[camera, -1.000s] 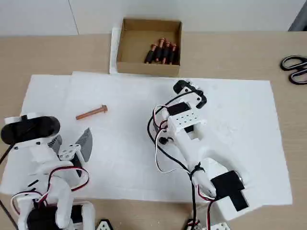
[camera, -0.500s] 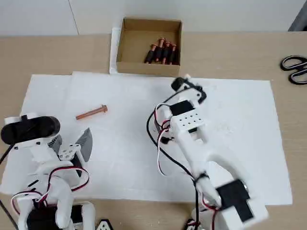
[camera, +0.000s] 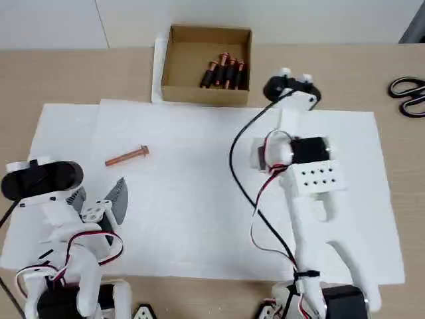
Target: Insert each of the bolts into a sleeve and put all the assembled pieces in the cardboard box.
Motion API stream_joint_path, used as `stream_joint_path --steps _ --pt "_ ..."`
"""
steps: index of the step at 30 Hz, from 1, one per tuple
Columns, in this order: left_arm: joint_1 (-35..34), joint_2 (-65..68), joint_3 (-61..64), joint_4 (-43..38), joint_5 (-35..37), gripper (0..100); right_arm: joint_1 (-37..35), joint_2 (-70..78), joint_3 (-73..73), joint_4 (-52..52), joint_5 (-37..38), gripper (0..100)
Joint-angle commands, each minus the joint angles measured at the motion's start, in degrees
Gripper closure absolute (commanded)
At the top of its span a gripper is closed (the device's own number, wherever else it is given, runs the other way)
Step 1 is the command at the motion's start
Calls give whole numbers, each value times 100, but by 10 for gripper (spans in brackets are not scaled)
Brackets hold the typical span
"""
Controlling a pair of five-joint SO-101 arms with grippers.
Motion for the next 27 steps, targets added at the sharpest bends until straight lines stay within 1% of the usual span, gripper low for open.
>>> stream_joint_path --steps 1,3,4,8,14,19,24,27 --pt "0 9 -40 -105 -18 746 224 4 97 13 914 974" --pt "0 9 -40 -105 -18 746 251 259 149 -40 2004 977" --pt "0 9 -40 -105 -18 746 251 409 149 -40 2303 977" --pt "0 9 -40 -105 -18 746 259 980 158 -40 2374 977" --pt "0 9 -31 -114 -18 746 224 1877 167 -585 2338 973" --pt "0 9 -31 -114 -18 746 224 2492 158 -725 2365 970" --pt "0 9 -31 -114 -18 746 224 2826 149 -673 2400 873" --pt "0 9 -22 -114 -18 746 224 2853 149 -673 2497 872"
